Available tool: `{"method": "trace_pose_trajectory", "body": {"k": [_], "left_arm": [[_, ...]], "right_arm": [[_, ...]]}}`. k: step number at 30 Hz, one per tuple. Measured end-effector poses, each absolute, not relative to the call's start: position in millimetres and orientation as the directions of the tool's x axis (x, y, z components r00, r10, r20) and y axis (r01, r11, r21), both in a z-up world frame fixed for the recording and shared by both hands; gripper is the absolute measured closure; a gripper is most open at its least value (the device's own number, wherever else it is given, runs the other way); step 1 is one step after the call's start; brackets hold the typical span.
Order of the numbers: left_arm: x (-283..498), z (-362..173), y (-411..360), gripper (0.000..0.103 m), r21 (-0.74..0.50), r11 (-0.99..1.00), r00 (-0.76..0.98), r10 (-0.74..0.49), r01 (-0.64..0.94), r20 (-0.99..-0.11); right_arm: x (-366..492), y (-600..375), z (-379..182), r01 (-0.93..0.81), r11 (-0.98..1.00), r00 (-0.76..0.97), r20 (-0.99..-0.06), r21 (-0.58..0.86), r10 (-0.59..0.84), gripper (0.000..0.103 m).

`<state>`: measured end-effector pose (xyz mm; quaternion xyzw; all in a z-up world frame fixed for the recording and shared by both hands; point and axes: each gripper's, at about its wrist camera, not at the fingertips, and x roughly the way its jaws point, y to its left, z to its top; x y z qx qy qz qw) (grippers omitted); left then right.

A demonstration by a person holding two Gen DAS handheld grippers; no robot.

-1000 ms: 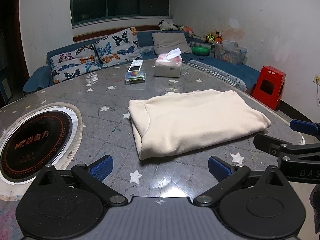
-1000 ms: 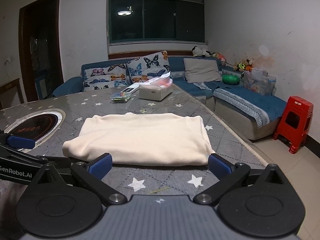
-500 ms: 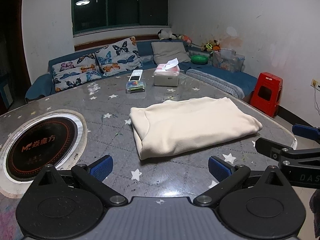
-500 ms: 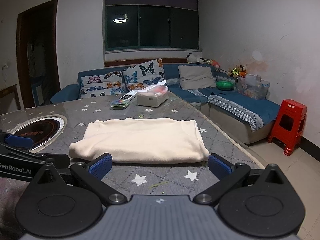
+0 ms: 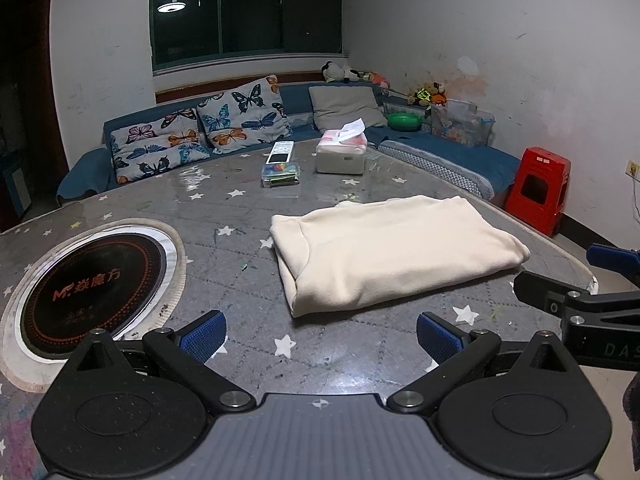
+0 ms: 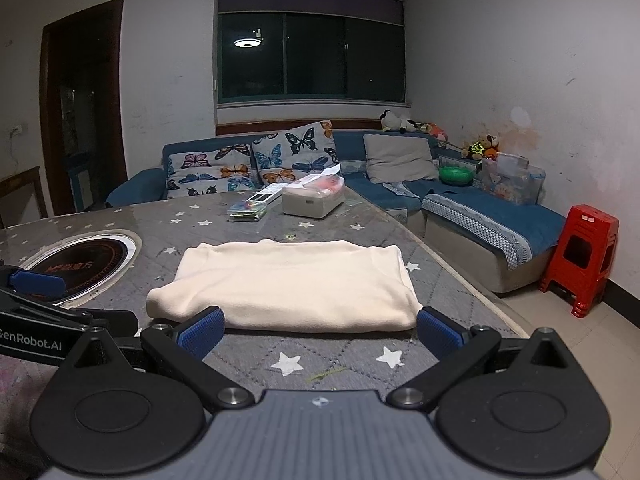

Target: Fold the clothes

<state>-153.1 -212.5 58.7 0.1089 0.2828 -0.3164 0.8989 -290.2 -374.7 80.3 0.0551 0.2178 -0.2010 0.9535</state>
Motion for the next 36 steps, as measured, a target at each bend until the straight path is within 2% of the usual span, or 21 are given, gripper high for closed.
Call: {"method": "trace_pose_trajectory", "body": {"k": [36], "left_arm": [[-86,40,-258,0.000,0.032,0.782,0.603,-0.454,0.623,-0.656]], "right_arm": [[-220,-413,64,0.363,0.932,0.803,-0.514,0.020,-0.302,0.000]]}}
